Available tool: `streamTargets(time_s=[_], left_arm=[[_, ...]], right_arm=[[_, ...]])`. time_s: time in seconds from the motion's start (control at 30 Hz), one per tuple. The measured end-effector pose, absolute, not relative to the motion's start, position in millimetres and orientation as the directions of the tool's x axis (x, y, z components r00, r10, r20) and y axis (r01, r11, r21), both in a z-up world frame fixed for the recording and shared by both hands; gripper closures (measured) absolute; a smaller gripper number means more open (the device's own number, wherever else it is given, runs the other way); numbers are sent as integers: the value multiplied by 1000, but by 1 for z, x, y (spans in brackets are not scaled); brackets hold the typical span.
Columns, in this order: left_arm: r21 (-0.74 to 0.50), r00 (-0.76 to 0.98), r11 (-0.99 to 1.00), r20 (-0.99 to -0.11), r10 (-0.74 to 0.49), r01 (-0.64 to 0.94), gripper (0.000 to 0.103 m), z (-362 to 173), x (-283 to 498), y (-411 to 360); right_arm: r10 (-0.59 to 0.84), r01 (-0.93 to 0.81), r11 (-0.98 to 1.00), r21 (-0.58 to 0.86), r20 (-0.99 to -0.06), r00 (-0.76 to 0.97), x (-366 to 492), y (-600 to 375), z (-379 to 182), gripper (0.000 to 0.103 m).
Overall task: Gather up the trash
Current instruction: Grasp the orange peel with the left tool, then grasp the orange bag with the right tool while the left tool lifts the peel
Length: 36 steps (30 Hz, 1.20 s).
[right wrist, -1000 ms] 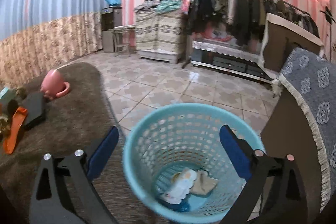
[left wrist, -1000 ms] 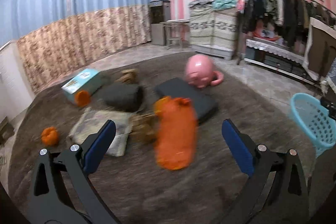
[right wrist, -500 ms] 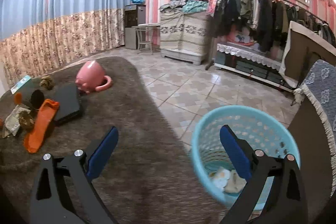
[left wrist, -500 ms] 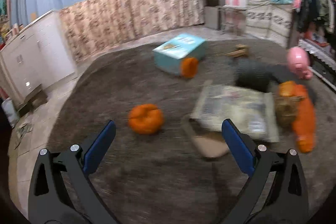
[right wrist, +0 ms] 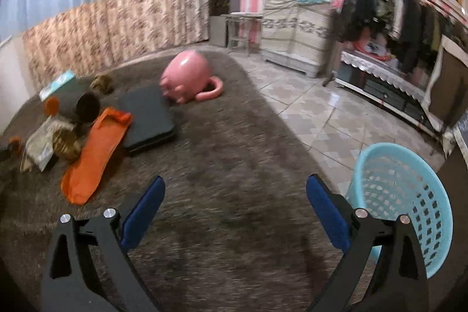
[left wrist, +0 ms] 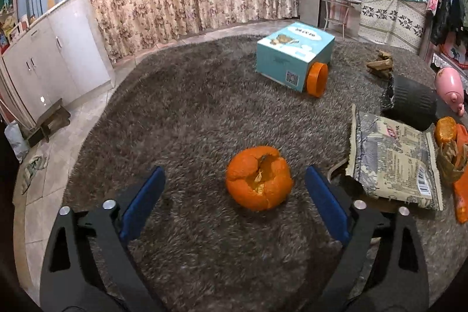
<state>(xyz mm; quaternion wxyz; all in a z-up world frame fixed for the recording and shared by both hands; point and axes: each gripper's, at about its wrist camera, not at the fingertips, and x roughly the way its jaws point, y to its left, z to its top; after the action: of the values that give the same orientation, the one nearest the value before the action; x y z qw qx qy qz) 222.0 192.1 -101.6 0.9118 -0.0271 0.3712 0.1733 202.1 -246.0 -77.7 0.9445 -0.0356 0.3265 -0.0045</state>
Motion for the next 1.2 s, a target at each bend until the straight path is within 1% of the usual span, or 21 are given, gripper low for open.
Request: streamTargets(time_s=[0.03,0.17,0.2,0.23,0.3,0.4,0.53,0.6,0.77,0.83,0.9,0.93,1.0,1.03,1.07,1.1,1.17,1.2], left_arm=[[71,661,941,-695,285,-331,20,-103,225,193],[31,654,952,-721,231,-303,32,-110,234,194],[21,651,955,-727,218,-296,39,-111,234,195],[12,651,957,-731,205,-288,43,-113,236,195],[4,658,961,-728,193,-277,46,-113,235,194],[-8,666,965,-725,176,-264,54,-114,234,193],[-32,673,965,-722,159,-262,55,-114,232,194],[-29,670,965,-725,160,-261,55,-115,234,193],[-11,665,966,-727,170,-259,55,-116,238,192],[-11,665,966,-728,170,-259,55,-116,238,192],[-9,665,966,-727,172,-259,55,-116,237,192],[-6,665,966,-726,174,-259,55,-116,238,191],[-4,666,966,-726,174,-257,55,-117,239,191],[-5,666,966,-725,174,-258,55,-117,238,191],[-6,667,966,-724,174,-258,56,-117,238,191],[-8,670,966,-722,172,-257,57,-117,238,190],[-12,675,967,-718,167,-253,59,-116,236,189],[-12,676,967,-717,167,-253,60,-116,236,189]], right_arm=[[-24,-31,997,-77,-619,785,203,-240,-80,8],[32,-73,996,-41,-624,781,206,-225,-83,8],[49,-83,996,-25,-630,775,208,-221,-84,8],[61,-92,996,-16,-636,769,209,-218,-86,8],[78,-115,993,-16,-641,764,211,-205,-89,8],[88,-152,987,-47,-634,768,213,-184,-90,8],[132,-198,980,-33,-636,760,219,-163,-88,8],[152,-217,976,-18,-657,739,226,-153,-92,8],[148,-229,973,-18,-715,684,244,-135,-109,8],[135,-226,974,-28,-730,670,248,-130,-114,12],[160,-237,972,-2,-733,661,249,-129,-115,32],[169,-239,971,8,-731,661,248,-128,-115,37],[189,-255,967,20,-728,659,245,-127,-114,59],[201,-263,964,29,-726,658,244,-127,-114,64],[226,-278,959,49,-721,655,241,-128,-113,79],[237,-282,958,58,-717,656,239,-129,-112,91],[266,-290,953,88,-698,664,231,-136,-106,96],[266,-289,953,86,-690,673,229,-139,-103,97]])
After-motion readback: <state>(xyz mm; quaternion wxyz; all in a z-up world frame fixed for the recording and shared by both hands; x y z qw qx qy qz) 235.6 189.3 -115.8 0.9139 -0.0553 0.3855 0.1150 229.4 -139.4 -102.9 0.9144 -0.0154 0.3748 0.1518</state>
